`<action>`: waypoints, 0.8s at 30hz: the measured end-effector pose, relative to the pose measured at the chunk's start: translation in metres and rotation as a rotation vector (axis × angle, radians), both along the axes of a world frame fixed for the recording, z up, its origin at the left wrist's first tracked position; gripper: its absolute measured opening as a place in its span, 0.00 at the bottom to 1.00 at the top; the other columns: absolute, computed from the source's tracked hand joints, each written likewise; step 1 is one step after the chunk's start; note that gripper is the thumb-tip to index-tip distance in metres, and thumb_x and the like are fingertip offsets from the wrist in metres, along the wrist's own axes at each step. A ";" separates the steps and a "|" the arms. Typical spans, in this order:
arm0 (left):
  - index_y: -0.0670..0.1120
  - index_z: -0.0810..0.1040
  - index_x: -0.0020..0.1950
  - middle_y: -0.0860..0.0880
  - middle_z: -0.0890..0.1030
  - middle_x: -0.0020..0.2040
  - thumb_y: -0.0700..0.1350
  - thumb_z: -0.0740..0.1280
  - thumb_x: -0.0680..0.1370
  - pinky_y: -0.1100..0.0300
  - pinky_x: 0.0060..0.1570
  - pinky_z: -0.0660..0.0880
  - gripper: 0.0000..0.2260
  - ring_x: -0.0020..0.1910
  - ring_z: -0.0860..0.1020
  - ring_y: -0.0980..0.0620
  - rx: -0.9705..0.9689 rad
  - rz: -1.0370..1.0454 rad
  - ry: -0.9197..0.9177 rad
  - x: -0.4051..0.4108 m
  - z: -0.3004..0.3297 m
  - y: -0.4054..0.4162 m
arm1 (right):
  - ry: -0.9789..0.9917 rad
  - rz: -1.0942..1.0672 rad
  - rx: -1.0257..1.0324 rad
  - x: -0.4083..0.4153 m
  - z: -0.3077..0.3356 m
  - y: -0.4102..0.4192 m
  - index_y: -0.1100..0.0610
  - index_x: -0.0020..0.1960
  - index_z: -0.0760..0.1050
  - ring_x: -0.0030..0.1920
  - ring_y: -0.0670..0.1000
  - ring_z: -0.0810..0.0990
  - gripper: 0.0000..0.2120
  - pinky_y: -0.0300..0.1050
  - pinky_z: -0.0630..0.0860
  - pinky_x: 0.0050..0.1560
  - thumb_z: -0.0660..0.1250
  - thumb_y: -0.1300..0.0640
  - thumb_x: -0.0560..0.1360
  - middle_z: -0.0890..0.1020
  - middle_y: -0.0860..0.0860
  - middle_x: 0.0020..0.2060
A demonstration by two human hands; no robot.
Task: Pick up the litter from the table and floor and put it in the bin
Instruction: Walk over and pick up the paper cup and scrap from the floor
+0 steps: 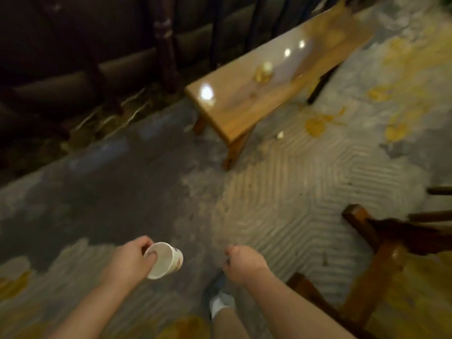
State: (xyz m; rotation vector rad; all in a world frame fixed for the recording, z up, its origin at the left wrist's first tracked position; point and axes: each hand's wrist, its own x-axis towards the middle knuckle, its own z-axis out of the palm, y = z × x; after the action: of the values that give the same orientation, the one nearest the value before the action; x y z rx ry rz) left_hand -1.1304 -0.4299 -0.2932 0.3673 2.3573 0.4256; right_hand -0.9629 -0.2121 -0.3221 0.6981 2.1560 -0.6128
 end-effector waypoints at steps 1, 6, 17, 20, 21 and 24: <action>0.53 0.81 0.39 0.53 0.83 0.35 0.45 0.72 0.72 0.57 0.34 0.70 0.03 0.38 0.81 0.47 0.002 -0.010 0.008 -0.008 0.016 0.029 | 0.022 -0.057 0.004 -0.006 0.012 0.022 0.56 0.60 0.74 0.59 0.62 0.79 0.16 0.53 0.76 0.56 0.60 0.49 0.76 0.81 0.59 0.58; 0.55 0.81 0.39 0.55 0.83 0.34 0.47 0.69 0.71 0.58 0.34 0.75 0.02 0.35 0.81 0.54 0.015 -0.058 -0.014 -0.044 0.084 0.175 | 0.094 -0.219 -0.015 -0.025 0.059 0.132 0.56 0.61 0.73 0.61 0.60 0.77 0.16 0.52 0.76 0.60 0.61 0.49 0.77 0.78 0.58 0.59; 0.54 0.79 0.49 0.54 0.82 0.45 0.49 0.71 0.75 0.53 0.44 0.82 0.04 0.44 0.81 0.54 0.092 -0.309 -0.179 -0.111 0.121 0.457 | 0.033 -0.552 0.043 -0.026 0.101 0.353 0.55 0.68 0.70 0.65 0.60 0.73 0.21 0.52 0.72 0.64 0.61 0.47 0.78 0.74 0.57 0.64; 0.52 0.80 0.47 0.51 0.83 0.43 0.47 0.70 0.75 0.50 0.44 0.80 0.03 0.42 0.81 0.50 0.087 -0.365 -0.156 -0.126 0.095 0.528 | 0.001 -0.626 0.069 -0.042 0.077 0.408 0.54 0.69 0.68 0.66 0.60 0.73 0.23 0.53 0.73 0.63 0.62 0.48 0.77 0.74 0.57 0.64; 0.52 0.80 0.47 0.50 0.84 0.43 0.47 0.69 0.75 0.51 0.43 0.79 0.03 0.42 0.81 0.49 0.088 -0.371 -0.143 -0.128 0.085 0.546 | 0.001 -0.633 0.076 -0.049 0.067 0.424 0.54 0.69 0.68 0.66 0.60 0.73 0.23 0.53 0.73 0.64 0.62 0.48 0.77 0.73 0.57 0.65; 0.50 0.81 0.48 0.48 0.84 0.44 0.46 0.69 0.74 0.52 0.42 0.77 0.04 0.43 0.81 0.45 0.063 -0.389 -0.136 -0.130 0.051 0.594 | 0.028 -0.669 0.073 -0.073 0.025 0.473 0.55 0.71 0.67 0.66 0.61 0.73 0.24 0.54 0.73 0.64 0.64 0.50 0.76 0.73 0.59 0.65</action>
State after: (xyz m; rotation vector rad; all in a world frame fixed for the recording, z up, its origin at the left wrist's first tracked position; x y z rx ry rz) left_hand -1.2604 0.1644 -0.2420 0.7837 2.0800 0.3265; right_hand -1.0356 0.2608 -0.2969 1.4794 1.9545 -0.8860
